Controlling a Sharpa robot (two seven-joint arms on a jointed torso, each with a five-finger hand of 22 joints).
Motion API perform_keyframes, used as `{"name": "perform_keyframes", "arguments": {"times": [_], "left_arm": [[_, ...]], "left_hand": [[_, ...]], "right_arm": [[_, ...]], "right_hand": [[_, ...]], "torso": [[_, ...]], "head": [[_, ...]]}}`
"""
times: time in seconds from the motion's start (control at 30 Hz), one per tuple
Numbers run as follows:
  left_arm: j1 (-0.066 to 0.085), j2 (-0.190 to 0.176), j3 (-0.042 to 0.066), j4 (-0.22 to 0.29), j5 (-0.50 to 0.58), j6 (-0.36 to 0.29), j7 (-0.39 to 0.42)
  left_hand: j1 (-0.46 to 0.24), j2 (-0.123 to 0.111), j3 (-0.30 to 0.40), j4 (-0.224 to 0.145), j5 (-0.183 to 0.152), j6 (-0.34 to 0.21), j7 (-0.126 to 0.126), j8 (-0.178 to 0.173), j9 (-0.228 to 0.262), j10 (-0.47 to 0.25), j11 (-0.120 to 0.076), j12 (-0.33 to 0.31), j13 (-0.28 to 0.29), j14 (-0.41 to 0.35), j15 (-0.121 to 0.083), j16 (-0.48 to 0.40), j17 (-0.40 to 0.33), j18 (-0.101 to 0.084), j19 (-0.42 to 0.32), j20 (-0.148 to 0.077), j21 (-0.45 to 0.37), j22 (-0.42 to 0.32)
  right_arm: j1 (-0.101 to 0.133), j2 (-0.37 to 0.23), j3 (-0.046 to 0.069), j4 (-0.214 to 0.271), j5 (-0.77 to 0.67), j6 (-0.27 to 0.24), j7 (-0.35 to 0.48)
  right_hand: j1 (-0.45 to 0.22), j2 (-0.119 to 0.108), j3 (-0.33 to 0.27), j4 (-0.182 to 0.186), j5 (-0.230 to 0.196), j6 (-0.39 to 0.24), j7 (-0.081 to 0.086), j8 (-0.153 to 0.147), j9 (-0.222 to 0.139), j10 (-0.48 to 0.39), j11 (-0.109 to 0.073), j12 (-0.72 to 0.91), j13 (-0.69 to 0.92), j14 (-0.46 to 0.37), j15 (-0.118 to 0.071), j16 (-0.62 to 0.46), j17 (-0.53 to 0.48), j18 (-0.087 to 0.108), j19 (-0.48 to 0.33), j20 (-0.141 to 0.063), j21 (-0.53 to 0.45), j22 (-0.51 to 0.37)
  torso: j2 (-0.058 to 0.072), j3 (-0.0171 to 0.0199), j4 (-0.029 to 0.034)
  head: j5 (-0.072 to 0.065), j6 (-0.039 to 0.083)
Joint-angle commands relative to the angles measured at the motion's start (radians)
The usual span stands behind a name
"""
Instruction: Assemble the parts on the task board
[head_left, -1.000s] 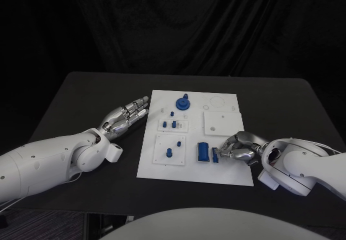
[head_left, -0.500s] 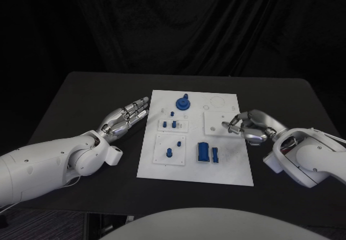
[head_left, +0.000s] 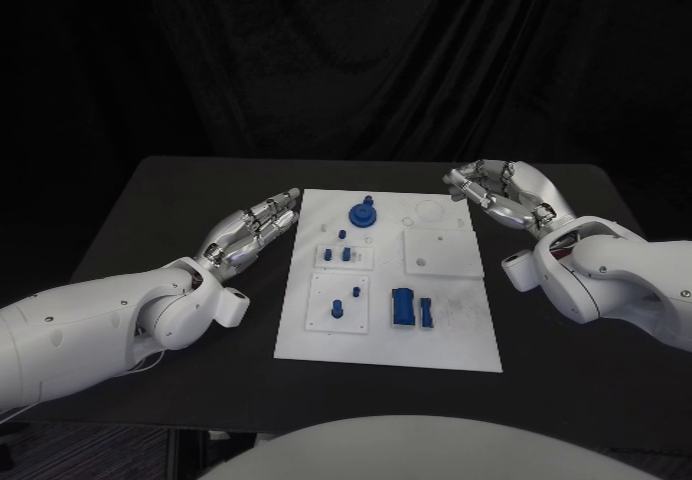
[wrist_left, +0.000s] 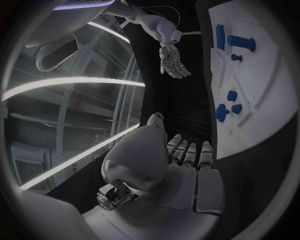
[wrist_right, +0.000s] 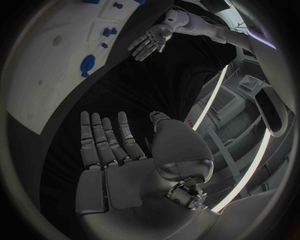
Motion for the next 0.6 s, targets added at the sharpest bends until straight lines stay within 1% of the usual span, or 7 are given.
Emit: {"name": "perform_keyframes", "arguments": {"times": [0.03,0.1,0.2,0.47,0.5,0.53,0.6], "left_arm": [[0.005,0.021,0.001,-0.014,0.052,0.003,0.15],[0.006,0.037,0.001,-0.022,0.057,0.01,0.155],[0.006,0.051,0.001,-0.03,0.061,0.015,0.163],[0.006,0.063,0.001,-0.045,0.064,0.019,0.174],[0.003,0.06,0.001,-0.043,0.046,0.005,0.0],[0.003,0.06,0.001,-0.043,0.047,0.002,0.0],[0.002,0.061,0.005,-0.041,0.05,-0.008,-0.003]], "left_hand": [[-0.034,0.008,-0.014,-0.001,-0.035,0.002,-0.001,0.0,0.0,0.001,0.0,0.003,0.001,-0.001,-0.009,-0.004,-0.001,0.0,0.0,-0.006,0.001,-0.001],[-0.087,0.014,-0.03,-0.001,-0.094,-0.006,-0.004,-0.002,-0.001,-0.003,-0.003,0.003,0.0,-0.001,-0.01,-0.004,-0.001,0.0,0.0,-0.007,0.001,-0.002],[-0.113,0.016,-0.035,-0.001,-0.13,-0.02,-0.015,-0.005,-0.003,-0.007,-0.013,0.002,0.0,-0.001,-0.017,-0.004,-0.001,0.003,0.0,-0.009,0.001,-0.002],[-0.123,0.017,-0.031,-0.002,-0.132,-0.029,-0.035,-0.006,-0.004,-0.01,-0.027,0.001,-0.001,-0.001,-0.026,-0.004,-0.001,0.009,-0.001,-0.012,0.0,-0.003],[-0.509,-0.071,0.062,-0.089,-0.223,-0.085,-0.093,-0.031,-0.029,-0.046,-0.053,-0.007,-0.009,-0.001,-0.039,-0.004,-0.001,-0.039,-0.008,-0.096,-0.006,-0.009],[-0.526,-0.073,0.063,-0.09,-0.225,-0.087,-0.093,-0.031,-0.029,-0.046,-0.053,-0.007,-0.009,-0.001,-0.039,-0.004,-0.001,-0.039,-0.008,-0.096,-0.006,-0.009],[-0.594,-0.086,0.078,-0.105,-0.24,-0.097,-0.093,-0.031,-0.029,-0.046,-0.053,-0.007,-0.009,-0.001,-0.039,-0.004,-0.001,-0.039,-0.008,-0.096,-0.006,-0.009]], "right_arm": [[-0.015,0.012,0.001,-0.031,0.197,0.159,0.2],[-0.029,0.016,0.001,-0.048,0.215,0.197,0.226],[-0.045,0.025,0.001,-0.071,0.228,0.231,0.25],[-0.077,0.049,0.001,-0.116,0.238,0.275,0.284],[-0.069,0.047,0.001,-0.108,0.202,0.209,0.225],[-0.07,0.049,0.002,-0.108,0.204,0.207,0.224],[-0.074,0.056,0.01,-0.11,0.215,0.196,0.221]], "right_hand": [[-0.038,0.018,-0.047,-0.001,-0.051,-0.106,-0.024,-0.099,-0.09,-0.155,0.002,-0.125,-0.12,-0.198,0.001,-0.143,-0.074,-0.033,-0.355,0.026,-0.029,-0.381],[-0.039,0.03,-0.084,-0.002,-0.069,-0.193,-0.094,-0.192,-0.181,-0.23,-0.037,-0.219,-0.223,-0.324,-0.032,-0.25,-0.119,-0.033,-0.432,0.025,-0.04,-0.485],[-0.025,0.045,-0.114,-0.002,-0.072,-0.253,-0.143,-0.261,-0.247,-0.26,-0.077,-0.274,-0.289,-0.382,-0.033,-0.3,-0.135,-0.034,-0.453,0.027,-0.043,-0.521],[0.015,0.076,-0.175,-0.002,-0.069,-0.253,-0.159,-0.307,-0.305,-0.266,-0.092,-0.281,-0.348,-0.407,-0.038,-0.304,-0.138,-0.033,-0.458,0.027,-0.043,-0.544],[-0.297,0.029,-0.129,-0.09,-0.168,-0.333,-0.166,-0.35,-0.332,-0.3,-0.145,-0.358,-0.381,-0.467,-0.103,-0.35,-0.169,-0.092,-0.518,-0.062,-0.059,-0.579],[-0.399,0.024,-0.113,-0.125,-0.208,-0.365,-0.166,-0.369,-0.404,-0.3,-0.167,-0.39,-0.397,-0.467,-0.13,-0.37,-0.169,-0.092,-0.518,-0.096,-0.059,-0.594],[-0.599,-0.005,-0.033,-0.18,-0.269,-0.414,-0.166,-0.459,-0.404,-0.3,-0.203,-0.439,-0.468,-0.467,-0.169,-0.466,-0.169,-0.092,-0.518,-0.151,-0.059,-0.665]], "torso": [[-0.047,0.0108,-0.0214],[-0.06,0.0128,-0.027],[-0.084,0.0166,-0.0297],[-0.103,0.022,-0.0355],[-0.087,0.0182,-0.0312],[-0.087,0.0182,-0.0313],[-0.087,0.0182,-0.032]], "head": [[0.024,0.0],[0.035,0.0],[0.044,0.0],[0.06,0.0],[0.057,0.0],[0.057,0.001],[0.056,0.007]]}}
